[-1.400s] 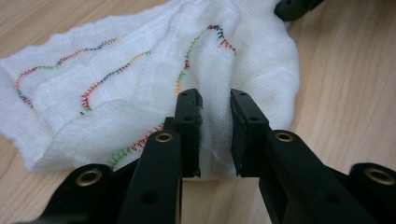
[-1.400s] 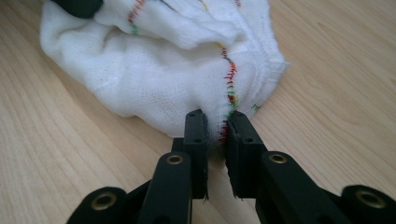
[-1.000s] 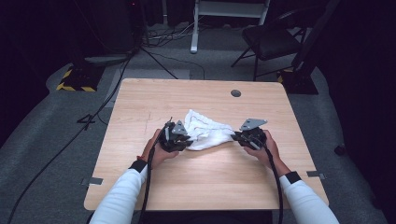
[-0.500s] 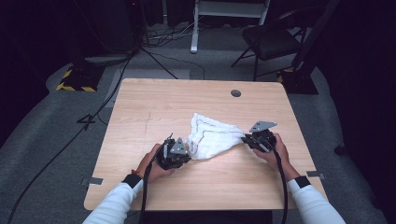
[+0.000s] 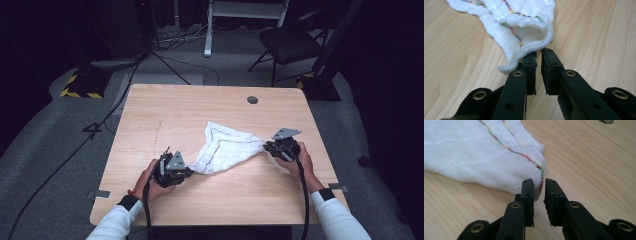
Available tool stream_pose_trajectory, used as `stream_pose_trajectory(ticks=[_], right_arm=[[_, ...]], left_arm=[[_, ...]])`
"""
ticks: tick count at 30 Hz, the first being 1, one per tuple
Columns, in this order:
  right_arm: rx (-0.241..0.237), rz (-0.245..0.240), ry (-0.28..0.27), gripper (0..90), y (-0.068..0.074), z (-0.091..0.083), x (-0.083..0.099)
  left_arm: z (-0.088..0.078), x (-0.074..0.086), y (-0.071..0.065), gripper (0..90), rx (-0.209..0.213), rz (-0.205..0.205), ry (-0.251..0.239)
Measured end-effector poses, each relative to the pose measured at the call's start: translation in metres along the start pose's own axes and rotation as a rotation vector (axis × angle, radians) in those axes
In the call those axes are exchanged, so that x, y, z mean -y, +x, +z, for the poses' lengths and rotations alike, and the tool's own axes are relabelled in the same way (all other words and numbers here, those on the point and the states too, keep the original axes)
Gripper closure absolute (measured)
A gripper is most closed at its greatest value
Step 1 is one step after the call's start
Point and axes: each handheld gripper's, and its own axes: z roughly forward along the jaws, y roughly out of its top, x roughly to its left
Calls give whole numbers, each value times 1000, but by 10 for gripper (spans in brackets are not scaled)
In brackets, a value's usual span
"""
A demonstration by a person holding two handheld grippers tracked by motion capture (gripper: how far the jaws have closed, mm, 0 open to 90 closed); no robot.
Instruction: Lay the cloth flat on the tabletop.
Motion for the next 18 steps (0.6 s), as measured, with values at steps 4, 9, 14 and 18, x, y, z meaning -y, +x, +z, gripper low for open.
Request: stream_pose_trajectory(ticks=[4, 9, 14, 18], right_arm=[[23, 10, -9, 792, -4, -2, 1], [26, 10, -26, 794, -4, -5, 0], [14, 29, -68, 771, 0, -11, -7], [-19, 33, -93, 768, 2, -14, -10]], left_arm=[[-8, 5, 4, 770, -23, -21, -12], [-21, 11, 11, 691, -56, -67, -49], [-24, 6, 19, 573, -87, -98, -78], [-10, -2, 16, 566, -64, -63, -38]])
